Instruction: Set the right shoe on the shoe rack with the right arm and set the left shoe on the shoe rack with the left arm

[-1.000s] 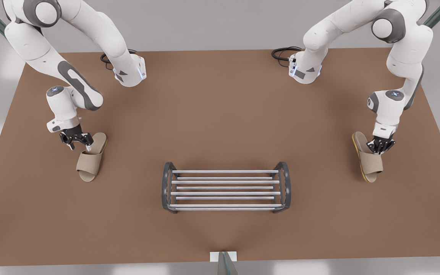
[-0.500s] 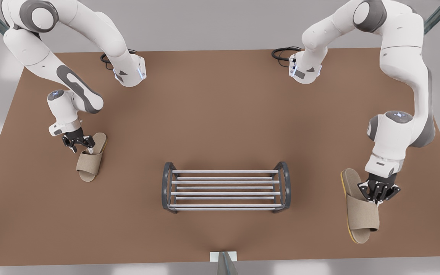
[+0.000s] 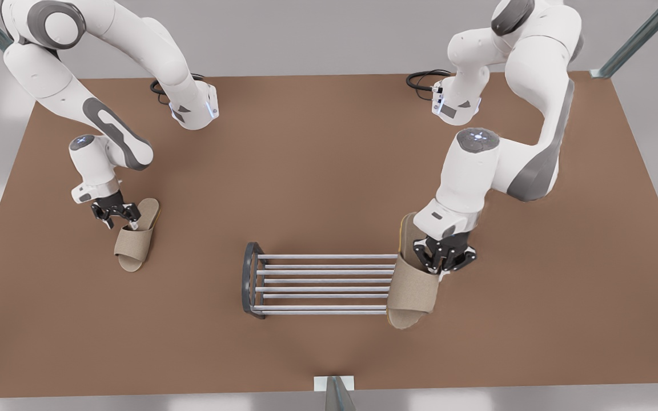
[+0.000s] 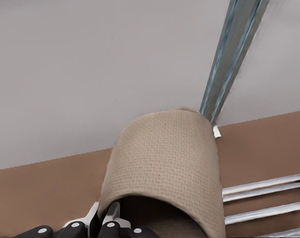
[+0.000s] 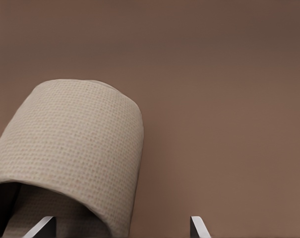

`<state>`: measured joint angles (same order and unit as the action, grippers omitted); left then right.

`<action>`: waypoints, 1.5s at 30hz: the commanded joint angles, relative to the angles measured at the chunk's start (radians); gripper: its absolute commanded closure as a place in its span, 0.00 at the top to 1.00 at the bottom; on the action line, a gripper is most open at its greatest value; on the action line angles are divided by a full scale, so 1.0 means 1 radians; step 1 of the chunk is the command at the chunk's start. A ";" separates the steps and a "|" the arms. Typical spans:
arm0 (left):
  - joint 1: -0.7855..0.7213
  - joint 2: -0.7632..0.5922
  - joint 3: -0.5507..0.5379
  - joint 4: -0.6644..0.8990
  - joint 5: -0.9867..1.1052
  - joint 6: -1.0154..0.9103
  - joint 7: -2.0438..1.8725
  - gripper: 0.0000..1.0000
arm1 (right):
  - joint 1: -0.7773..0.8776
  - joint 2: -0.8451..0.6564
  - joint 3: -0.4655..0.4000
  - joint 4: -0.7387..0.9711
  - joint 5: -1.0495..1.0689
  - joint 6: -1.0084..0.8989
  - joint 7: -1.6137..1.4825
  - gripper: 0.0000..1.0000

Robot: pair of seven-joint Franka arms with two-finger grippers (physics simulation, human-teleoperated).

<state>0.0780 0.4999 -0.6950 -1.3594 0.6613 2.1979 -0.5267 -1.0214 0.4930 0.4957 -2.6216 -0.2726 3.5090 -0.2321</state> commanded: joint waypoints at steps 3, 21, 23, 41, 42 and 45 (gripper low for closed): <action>-0.263 0.005 0.216 0.039 0.083 -0.139 -0.441 0.21 | 0.004 -0.004 0.010 0.000 0.000 -0.001 0.014 1.00; -0.469 0.094 0.414 -0.075 0.340 0.006 -0.760 0.21 | 0.010 0.027 0.009 0.058 0.003 -0.001 0.013 1.00; -0.458 0.088 0.414 -0.115 0.366 0.040 -0.777 0.21 | 0.010 0.035 0.009 0.060 0.003 -0.001 0.013 1.00; -0.458 -0.144 0.216 -0.159 0.150 -0.385 -0.678 1.00 | 0.001 0.029 0.012 0.066 0.003 -0.002 0.045 0.21; -0.425 -0.165 0.218 -0.043 0.022 -0.475 -0.560 1.00 | -0.002 0.024 0.018 0.066 0.003 -0.002 0.048 0.21; -0.200 -0.167 0.216 0.105 -0.233 -0.668 -0.130 1.00 | -0.005 -0.001 0.041 0.066 0.003 -0.004 0.108 0.21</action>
<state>-0.1790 0.3355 -0.4765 -1.2883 0.6616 1.8311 -1.1179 -1.0261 0.4980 0.5325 -2.5560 -0.2667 3.5144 -0.2043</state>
